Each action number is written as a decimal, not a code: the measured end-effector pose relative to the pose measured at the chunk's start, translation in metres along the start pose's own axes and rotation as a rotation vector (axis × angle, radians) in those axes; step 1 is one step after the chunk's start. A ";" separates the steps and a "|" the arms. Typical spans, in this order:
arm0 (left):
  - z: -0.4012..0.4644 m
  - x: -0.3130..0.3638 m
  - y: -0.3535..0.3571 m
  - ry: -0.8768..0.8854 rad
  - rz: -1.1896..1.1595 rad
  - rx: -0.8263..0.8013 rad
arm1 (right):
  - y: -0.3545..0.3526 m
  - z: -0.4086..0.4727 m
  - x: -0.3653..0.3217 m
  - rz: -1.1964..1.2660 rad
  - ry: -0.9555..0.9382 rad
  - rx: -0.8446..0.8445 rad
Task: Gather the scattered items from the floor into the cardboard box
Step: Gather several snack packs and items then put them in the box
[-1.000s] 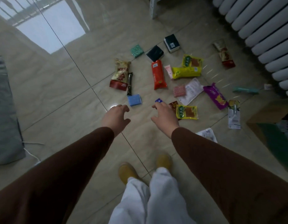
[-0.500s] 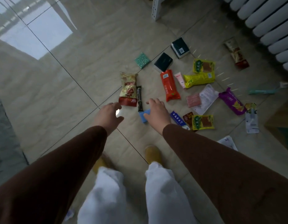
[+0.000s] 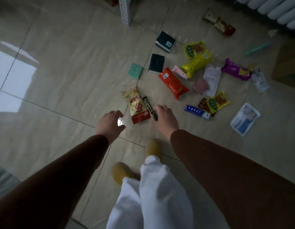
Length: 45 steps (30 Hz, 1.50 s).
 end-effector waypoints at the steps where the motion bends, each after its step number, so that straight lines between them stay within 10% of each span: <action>1: 0.009 0.002 -0.004 0.023 0.020 -0.009 | 0.001 0.002 0.005 0.014 0.026 0.013; 13: 0.133 0.059 0.010 0.368 0.291 -0.058 | 0.031 0.074 0.089 0.128 0.266 0.116; 33: 0.321 0.087 0.248 0.957 0.931 -0.034 | 0.187 0.241 0.216 0.100 0.495 0.265; 38: 0.339 0.082 0.242 0.835 0.907 -0.120 | 0.165 0.234 0.221 0.424 0.505 0.369; 45: 0.386 0.064 0.148 0.339 0.228 -0.211 | 0.134 0.146 0.267 0.592 0.806 0.693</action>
Point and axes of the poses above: each hand's wrist, its own z-axis towards the middle knuckle, its own y-axis out of the palm, x = y × z, the point moved 10 cm from there along z, towards the middle knuckle, and after that the axes turned 13 degrees about z, right-handed, at the moved point
